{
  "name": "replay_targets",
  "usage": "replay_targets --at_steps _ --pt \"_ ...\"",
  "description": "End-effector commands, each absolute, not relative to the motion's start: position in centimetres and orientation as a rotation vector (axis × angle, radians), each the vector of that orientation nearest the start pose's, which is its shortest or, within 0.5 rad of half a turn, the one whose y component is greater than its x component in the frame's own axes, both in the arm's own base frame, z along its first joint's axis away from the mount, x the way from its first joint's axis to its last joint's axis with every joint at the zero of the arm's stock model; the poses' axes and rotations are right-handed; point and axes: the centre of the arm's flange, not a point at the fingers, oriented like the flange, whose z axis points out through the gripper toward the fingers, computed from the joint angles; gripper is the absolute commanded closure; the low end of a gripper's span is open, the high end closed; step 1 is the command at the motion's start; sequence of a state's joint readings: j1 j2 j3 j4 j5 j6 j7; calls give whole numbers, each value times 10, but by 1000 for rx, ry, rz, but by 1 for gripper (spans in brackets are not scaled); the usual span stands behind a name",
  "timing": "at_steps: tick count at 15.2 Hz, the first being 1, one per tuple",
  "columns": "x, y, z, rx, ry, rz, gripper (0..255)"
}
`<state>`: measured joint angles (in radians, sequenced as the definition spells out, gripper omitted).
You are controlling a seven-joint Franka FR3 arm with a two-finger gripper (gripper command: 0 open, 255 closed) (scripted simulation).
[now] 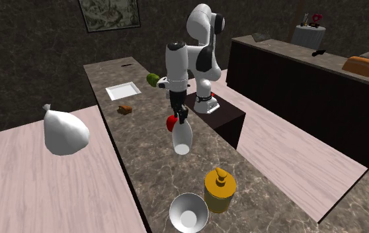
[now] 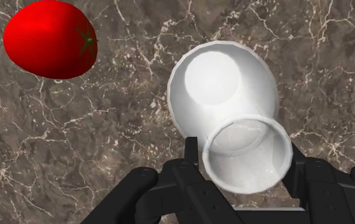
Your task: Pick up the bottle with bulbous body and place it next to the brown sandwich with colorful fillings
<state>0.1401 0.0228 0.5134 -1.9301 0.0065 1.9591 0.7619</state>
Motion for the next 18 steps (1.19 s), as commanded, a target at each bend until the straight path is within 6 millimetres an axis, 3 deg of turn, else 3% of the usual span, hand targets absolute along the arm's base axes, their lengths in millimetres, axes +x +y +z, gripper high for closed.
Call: replay_targets --at_steps 1,18 --pt "449 343 486 -3118 173 7 255" --pt "449 343 576 -3118 173 7 255"
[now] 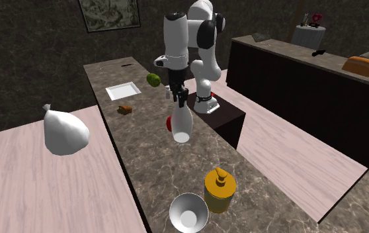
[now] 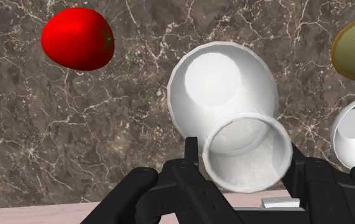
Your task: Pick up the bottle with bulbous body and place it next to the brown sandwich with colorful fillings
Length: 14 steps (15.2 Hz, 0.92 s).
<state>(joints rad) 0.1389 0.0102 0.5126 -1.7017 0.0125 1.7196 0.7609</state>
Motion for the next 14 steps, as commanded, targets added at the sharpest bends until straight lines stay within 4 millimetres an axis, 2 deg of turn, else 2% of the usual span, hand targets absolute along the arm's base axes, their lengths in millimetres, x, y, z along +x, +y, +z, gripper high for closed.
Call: replay_targets --at_steps 1,14 --pt "449 343 582 -3118 173 7 255" --pt "449 343 650 -3118 173 7 255"
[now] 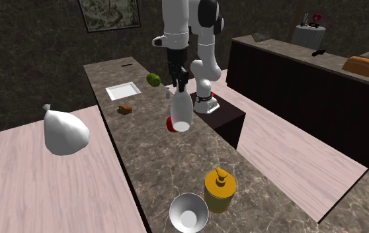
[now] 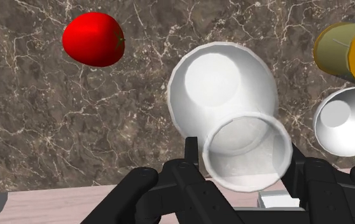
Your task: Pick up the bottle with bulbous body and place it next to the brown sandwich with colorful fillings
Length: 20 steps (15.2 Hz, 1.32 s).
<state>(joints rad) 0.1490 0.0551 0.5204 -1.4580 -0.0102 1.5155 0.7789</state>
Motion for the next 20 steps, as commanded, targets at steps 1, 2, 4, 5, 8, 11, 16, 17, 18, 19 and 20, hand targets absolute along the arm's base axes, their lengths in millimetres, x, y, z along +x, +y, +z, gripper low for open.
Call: replay_targets --at_steps 1,2,4,5,8,11,16,17,18,19,20 --pt "449 343 655 -3118 173 7 255" --pt "449 343 661 -3118 173 7 255" --pt "449 343 671 -3118 173 7 255" --pt "449 343 677 -3118 173 7 255" --pt "449 343 692 -3118 173 7 255" --pt "449 343 708 -3118 173 7 255" --pt "449 343 735 -3118 173 7 255" --pt "449 343 740 -3118 173 7 255" --pt "449 343 742 -3118 173 7 255" --pt "448 330 742 -3118 173 7 255" --pt "447 317 742 -3118 173 7 255"
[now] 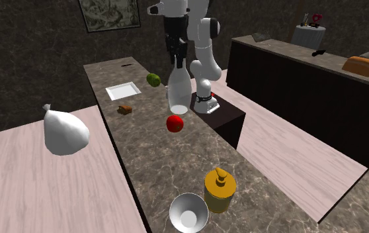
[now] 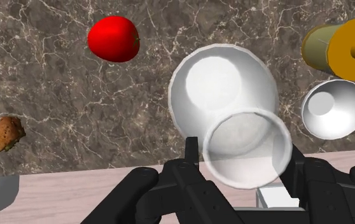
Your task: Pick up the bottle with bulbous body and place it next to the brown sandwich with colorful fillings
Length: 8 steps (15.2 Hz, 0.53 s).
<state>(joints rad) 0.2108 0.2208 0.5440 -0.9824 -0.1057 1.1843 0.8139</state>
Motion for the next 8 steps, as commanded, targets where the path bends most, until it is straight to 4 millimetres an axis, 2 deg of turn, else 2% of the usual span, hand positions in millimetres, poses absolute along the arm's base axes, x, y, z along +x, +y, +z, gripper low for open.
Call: replay_targets --at_steps 1,8 --pt "446 303 742 -3118 173 7 255" --pt "439 211 743 -3118 173 7 255"
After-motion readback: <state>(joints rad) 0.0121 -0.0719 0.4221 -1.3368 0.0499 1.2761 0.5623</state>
